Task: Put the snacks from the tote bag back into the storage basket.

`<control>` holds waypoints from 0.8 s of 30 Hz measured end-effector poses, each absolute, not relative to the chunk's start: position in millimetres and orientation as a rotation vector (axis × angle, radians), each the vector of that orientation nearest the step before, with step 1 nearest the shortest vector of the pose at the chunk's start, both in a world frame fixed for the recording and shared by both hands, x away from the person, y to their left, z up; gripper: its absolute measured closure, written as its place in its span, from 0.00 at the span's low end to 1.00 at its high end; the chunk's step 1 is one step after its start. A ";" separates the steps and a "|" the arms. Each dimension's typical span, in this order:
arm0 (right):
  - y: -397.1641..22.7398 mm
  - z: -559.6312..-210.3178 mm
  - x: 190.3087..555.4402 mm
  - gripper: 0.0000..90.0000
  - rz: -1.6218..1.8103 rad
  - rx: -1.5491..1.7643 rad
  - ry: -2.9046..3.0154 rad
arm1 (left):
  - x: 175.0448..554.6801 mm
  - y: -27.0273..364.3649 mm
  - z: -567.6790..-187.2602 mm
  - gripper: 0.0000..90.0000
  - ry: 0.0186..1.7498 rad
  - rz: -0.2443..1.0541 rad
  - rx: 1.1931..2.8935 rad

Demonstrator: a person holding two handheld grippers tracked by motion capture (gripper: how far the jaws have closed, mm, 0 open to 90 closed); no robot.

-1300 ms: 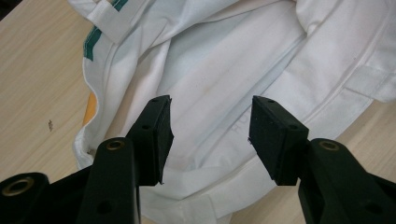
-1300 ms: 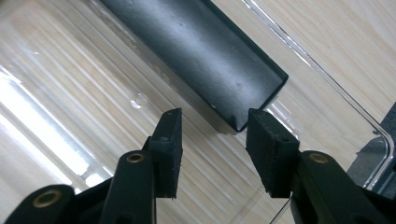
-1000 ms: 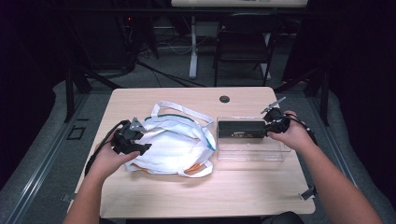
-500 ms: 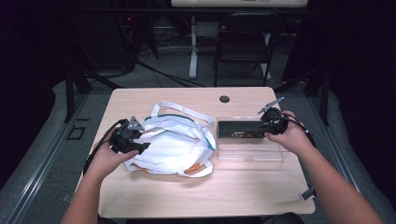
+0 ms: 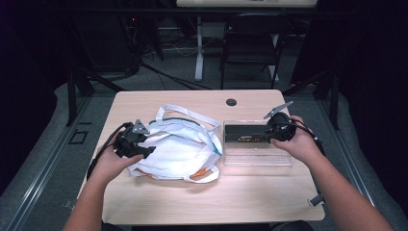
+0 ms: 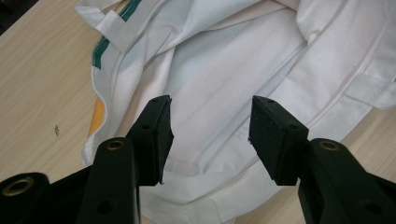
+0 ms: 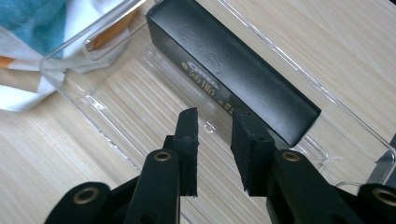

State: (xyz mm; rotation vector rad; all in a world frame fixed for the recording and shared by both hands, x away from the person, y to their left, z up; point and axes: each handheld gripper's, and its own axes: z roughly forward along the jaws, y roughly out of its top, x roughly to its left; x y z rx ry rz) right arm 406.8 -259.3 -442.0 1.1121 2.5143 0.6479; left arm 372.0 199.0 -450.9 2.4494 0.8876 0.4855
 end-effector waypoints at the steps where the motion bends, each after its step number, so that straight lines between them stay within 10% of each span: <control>1: -258.0 -441.3 404.8 0.80 0.653 1.108 2.514 | 372.1 198.9 -450.9 0.55 0.887 0.485 2.448; 24: -221.0 -452.5 348.7 0.78 0.779 0.916 2.522 | 369.4 199.5 -454.3 0.56 0.878 0.501 2.398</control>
